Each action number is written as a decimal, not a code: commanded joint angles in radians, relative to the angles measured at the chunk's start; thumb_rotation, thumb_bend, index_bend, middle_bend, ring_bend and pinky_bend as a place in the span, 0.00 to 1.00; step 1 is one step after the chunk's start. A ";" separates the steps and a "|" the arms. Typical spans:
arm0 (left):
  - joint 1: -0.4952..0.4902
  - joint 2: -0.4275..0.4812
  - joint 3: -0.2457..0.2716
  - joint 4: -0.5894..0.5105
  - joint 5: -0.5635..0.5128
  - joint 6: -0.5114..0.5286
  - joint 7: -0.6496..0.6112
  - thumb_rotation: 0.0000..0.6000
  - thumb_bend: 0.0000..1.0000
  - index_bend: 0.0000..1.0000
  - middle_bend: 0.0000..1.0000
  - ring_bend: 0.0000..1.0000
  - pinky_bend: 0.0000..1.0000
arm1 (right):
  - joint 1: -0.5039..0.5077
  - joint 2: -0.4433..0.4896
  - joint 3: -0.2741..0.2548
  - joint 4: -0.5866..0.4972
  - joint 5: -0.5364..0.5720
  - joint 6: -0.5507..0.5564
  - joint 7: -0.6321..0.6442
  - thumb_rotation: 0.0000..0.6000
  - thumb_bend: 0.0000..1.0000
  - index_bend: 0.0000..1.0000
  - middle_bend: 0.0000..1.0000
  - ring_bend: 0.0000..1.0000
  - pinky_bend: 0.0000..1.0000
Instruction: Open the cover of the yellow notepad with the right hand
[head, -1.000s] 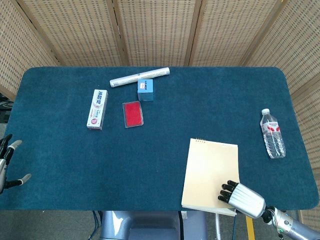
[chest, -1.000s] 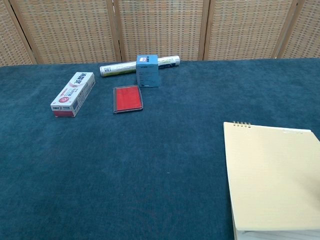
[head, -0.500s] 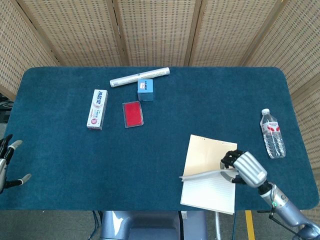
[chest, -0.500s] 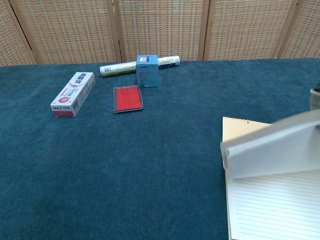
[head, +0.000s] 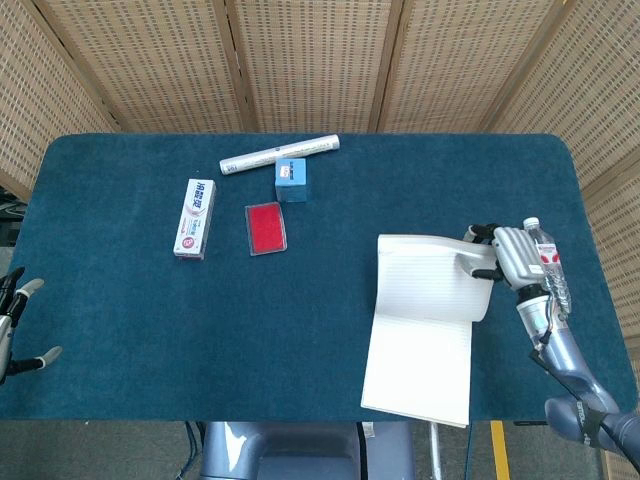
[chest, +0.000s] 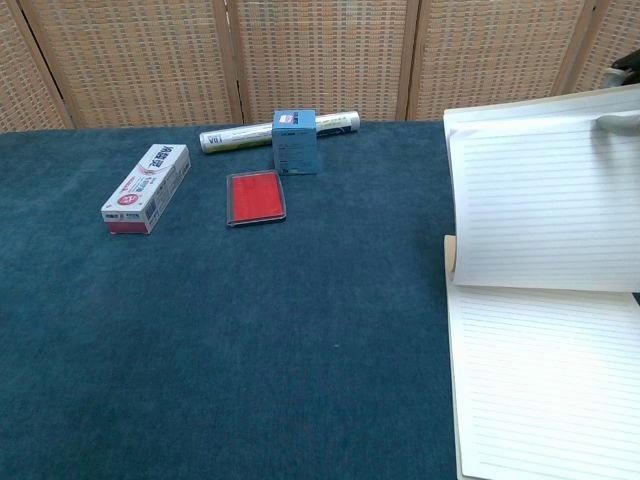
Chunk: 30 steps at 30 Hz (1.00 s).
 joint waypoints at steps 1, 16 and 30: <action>-0.003 0.000 -0.002 0.001 -0.006 -0.006 0.000 1.00 0.00 0.00 0.00 0.00 0.00 | 0.038 -0.032 0.066 0.059 0.115 -0.092 -0.054 1.00 1.00 0.65 0.64 0.46 0.53; -0.049 -0.022 -0.033 0.003 -0.111 -0.079 0.071 1.00 0.00 0.00 0.00 0.00 0.00 | 0.155 -0.279 0.139 0.566 0.311 -0.360 -0.145 1.00 0.97 0.62 0.58 0.42 0.51; -0.052 -0.023 -0.032 -0.004 -0.126 -0.078 0.077 1.00 0.00 0.00 0.00 0.00 0.00 | 0.163 -0.422 0.171 0.882 0.250 -0.357 -0.036 1.00 0.00 0.00 0.00 0.00 0.00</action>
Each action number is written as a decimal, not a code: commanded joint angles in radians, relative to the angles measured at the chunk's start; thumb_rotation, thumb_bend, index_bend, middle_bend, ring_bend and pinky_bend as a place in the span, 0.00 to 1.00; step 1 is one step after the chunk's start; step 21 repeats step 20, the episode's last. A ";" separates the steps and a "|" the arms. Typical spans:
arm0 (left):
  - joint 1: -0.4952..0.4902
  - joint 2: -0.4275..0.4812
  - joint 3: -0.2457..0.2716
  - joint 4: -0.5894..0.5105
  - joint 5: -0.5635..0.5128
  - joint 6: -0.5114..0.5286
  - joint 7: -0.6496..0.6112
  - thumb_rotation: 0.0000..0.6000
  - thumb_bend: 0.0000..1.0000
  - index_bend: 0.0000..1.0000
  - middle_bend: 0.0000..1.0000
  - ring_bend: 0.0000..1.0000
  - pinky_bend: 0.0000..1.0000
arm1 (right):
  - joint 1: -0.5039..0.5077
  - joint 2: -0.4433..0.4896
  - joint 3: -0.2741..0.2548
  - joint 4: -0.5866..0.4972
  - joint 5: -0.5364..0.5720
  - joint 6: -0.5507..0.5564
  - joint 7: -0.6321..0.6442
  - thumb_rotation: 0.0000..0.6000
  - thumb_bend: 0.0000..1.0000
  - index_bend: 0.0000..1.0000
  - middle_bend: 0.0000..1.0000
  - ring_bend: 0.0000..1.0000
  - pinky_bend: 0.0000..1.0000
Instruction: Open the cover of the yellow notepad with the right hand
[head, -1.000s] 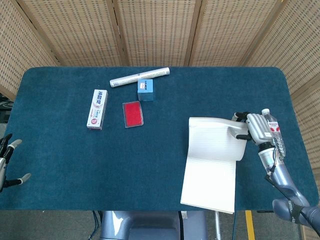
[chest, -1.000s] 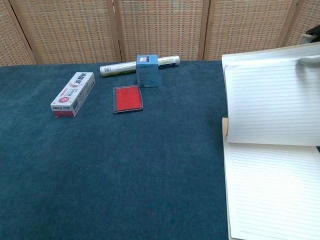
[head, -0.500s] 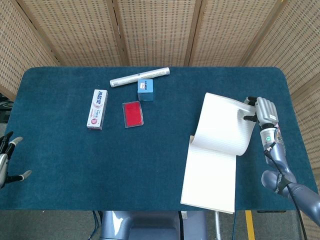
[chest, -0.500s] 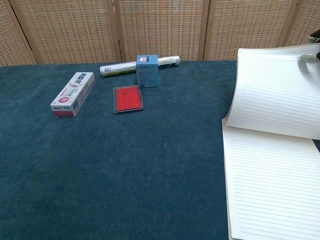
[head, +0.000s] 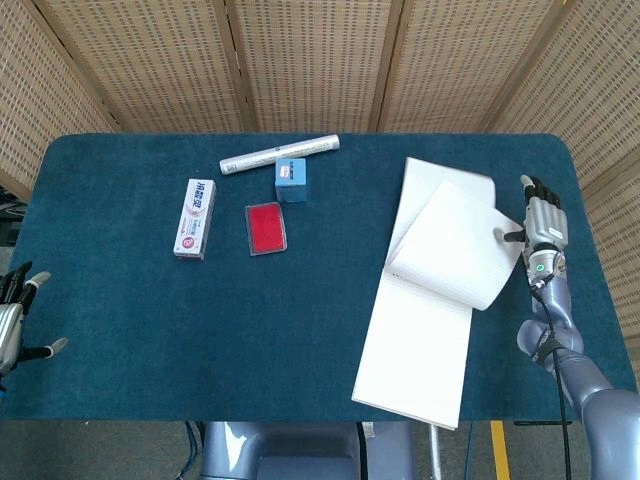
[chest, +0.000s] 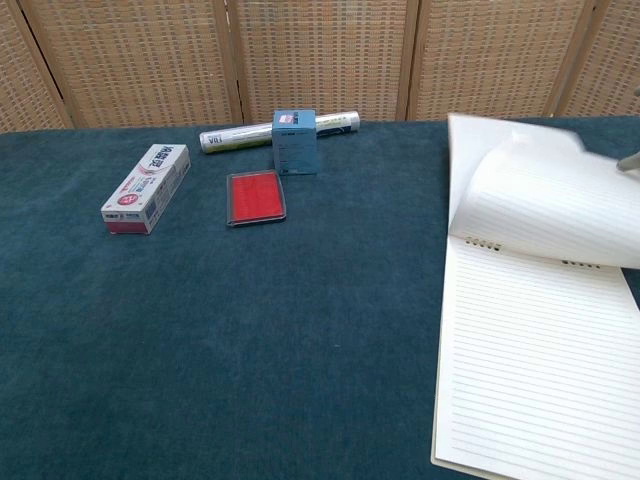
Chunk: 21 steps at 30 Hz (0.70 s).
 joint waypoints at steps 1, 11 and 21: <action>0.008 0.009 0.004 -0.002 0.017 0.012 -0.022 1.00 0.00 0.00 0.00 0.00 0.00 | -0.011 -0.014 0.028 0.013 -0.040 0.104 0.076 1.00 0.00 0.00 0.00 0.00 0.00; 0.034 0.036 0.023 0.002 0.093 0.053 -0.109 1.00 0.00 0.00 0.00 0.00 0.00 | -0.212 0.236 -0.044 -0.479 -0.286 0.572 0.150 1.00 0.00 0.00 0.00 0.00 0.00; 0.056 0.036 0.034 0.012 0.132 0.093 -0.133 1.00 0.00 0.00 0.00 0.00 0.00 | -0.485 0.391 -0.250 -0.920 -0.532 0.945 -0.074 1.00 0.00 0.00 0.00 0.00 0.00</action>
